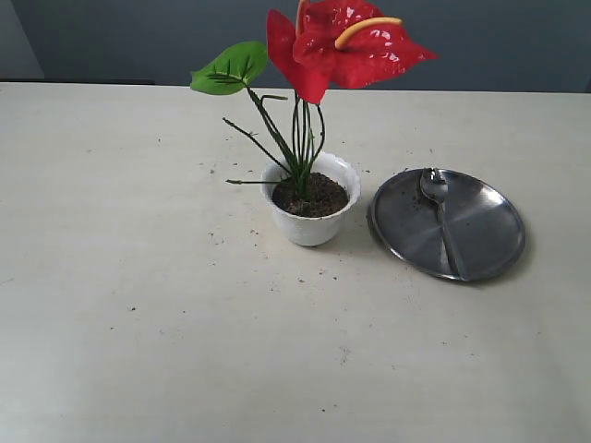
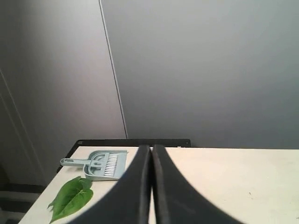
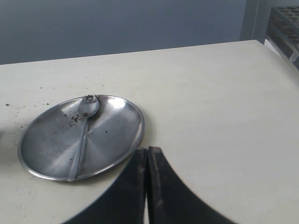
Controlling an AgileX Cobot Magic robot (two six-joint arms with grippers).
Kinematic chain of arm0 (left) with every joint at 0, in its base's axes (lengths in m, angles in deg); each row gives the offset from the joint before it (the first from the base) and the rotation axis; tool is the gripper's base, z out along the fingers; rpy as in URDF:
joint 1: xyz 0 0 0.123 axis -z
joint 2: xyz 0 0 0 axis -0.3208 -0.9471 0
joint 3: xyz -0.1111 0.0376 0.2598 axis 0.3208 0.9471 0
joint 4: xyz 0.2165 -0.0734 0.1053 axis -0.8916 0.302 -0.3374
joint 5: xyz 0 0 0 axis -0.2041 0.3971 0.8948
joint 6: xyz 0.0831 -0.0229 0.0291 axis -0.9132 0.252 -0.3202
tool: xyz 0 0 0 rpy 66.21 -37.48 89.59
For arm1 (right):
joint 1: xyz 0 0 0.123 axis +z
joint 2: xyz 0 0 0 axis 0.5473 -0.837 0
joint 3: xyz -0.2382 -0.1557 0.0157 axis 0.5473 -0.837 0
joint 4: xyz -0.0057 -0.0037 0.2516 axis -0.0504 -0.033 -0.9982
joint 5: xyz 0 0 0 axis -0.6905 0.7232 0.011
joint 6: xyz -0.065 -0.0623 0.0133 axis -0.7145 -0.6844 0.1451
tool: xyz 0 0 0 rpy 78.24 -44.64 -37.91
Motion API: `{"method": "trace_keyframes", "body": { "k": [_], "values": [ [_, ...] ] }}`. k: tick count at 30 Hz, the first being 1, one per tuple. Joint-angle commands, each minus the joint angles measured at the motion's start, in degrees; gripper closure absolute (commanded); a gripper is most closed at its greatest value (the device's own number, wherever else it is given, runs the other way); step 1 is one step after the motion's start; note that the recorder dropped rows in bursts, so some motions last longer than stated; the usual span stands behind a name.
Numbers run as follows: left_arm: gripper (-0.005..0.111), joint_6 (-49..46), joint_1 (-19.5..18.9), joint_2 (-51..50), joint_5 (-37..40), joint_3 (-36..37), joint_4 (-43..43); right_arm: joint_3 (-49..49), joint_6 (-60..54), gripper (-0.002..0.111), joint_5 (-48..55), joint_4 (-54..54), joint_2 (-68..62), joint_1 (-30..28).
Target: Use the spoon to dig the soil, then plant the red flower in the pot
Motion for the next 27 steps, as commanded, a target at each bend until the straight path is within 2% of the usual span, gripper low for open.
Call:
{"method": "trace_keyframes", "body": {
  "k": [1, 7, 9, 13, 16, 23, 27],
  "values": [
    [0.106, 0.04, -0.06, 0.43, 0.57, 0.38, 0.18, -0.26, -0.25, 0.108, -0.48, -0.05, 0.20, 0.20],
    [0.106, 0.38, -0.06, 1.30, 2.41, 0.80, 2.78, -0.26, -0.25, 0.108, -0.48, -0.05, 0.20, 0.20],
    [0.106, 2.48, -0.06, 2.43, 2.53, 1.40, -0.50, -0.26, -0.25, 0.108, -0.48, -0.05, 0.20, 0.20],
    [0.106, 18.44, -0.06, 6.76, 2.65, 4.84, -13.20, -0.26, -0.25, 0.108, -0.48, -0.05, 0.20, 0.20],
    [0.106, 23.54, -0.06, 11.58, 1.94, 8.99, -18.87, -0.26, -0.25, 0.108, -0.48, -0.05, 0.20, 0.20],
    [0.106, 23.98, -0.06, 21.29, -1.72, 19.46, -13.48, -0.26, -0.25, 0.108, -0.65, -0.05, 0.20, 0.20],
    [0.106, 23.98, -0.06, 24.92, -3.03, 23.91, -16.27, -0.26, -0.25, 0.108, -0.65, -0.05, 0.20, 0.20]
  ]
}}
